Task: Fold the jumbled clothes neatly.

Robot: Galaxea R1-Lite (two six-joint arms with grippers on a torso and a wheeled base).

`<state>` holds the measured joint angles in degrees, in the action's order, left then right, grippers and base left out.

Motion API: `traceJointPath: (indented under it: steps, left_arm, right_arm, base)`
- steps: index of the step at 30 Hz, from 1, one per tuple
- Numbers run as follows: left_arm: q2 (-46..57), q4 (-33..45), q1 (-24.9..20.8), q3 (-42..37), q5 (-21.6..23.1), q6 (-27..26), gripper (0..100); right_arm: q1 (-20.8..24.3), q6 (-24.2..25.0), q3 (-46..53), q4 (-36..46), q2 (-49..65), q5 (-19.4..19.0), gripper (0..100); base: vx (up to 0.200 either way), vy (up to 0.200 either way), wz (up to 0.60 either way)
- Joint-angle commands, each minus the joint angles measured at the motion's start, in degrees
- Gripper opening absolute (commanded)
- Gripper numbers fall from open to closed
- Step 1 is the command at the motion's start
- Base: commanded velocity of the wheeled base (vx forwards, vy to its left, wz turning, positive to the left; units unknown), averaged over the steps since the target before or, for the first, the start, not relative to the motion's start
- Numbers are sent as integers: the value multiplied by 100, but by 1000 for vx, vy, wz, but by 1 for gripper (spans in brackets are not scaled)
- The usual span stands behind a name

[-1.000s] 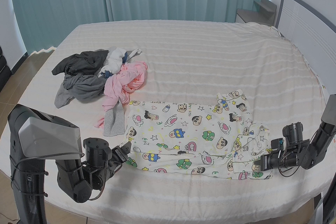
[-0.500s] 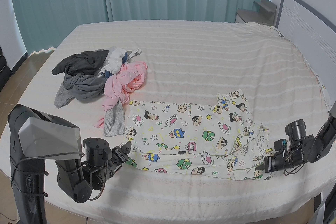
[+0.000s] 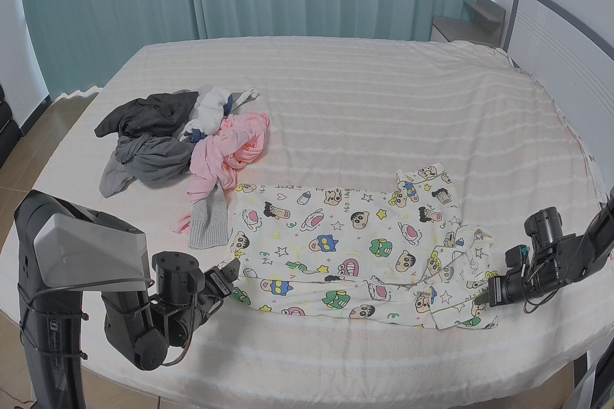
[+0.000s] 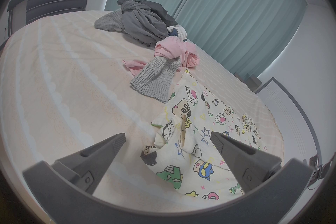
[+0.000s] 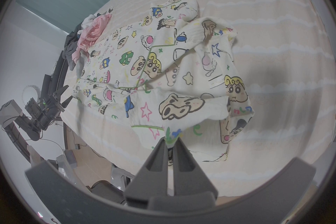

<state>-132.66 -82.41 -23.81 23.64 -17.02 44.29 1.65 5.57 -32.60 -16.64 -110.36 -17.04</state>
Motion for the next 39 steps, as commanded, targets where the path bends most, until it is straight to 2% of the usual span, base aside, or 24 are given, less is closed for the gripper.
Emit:
traceJointPath:
  steps: [1, 6, 26, 27, 39]
  left_arm:
    - [-6, -3, -1, 1, -3, 1, 100]
    - [-14, -3, -1, 1, -3, 1, 100]
    - [-41, -3, -1, 1, -3, 1, 100]
    - [-41, -3, -1, 1, -3, 1, 100]
    - [-41, -3, -10, 9, -12, 1, 100]
  right_arm:
    - [-50, -12, -10, 3, -179, 87, 0]
    - [-50, -3, 25, 3, -363, 298, 0]
    - [20, 5, 69, -32, -688, 412, 0]
    - [20, 5, 69, -32, -680, 412, 100]
    - [-68, 5, 403, -6, 234, 518, 100]
  base:
    - [0, 0, 0]
    - [0, 0, 0]
    - [0, 0, 0]
    - [0, 0, 0]
    - [0, 0, 0]
